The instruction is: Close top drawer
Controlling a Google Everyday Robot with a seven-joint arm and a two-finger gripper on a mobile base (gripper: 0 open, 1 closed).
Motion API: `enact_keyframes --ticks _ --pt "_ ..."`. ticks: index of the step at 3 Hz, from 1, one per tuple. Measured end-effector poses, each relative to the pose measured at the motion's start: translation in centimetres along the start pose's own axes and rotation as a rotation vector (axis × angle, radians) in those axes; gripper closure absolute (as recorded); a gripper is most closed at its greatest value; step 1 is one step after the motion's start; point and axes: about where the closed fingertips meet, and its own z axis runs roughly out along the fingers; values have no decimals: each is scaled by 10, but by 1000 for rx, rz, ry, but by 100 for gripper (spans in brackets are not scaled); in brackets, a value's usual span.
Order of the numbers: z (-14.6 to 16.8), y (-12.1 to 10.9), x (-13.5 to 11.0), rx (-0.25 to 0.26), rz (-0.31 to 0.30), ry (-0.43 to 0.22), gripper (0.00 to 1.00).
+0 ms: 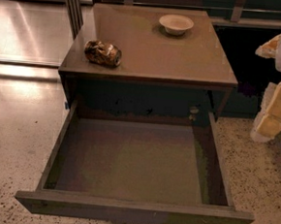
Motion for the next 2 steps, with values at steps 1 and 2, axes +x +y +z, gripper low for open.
enact_keyframes --ticks 1,2 --pt "0 0 0 1 0 0 0" --pt "7 9 5 5 1 -8 0"
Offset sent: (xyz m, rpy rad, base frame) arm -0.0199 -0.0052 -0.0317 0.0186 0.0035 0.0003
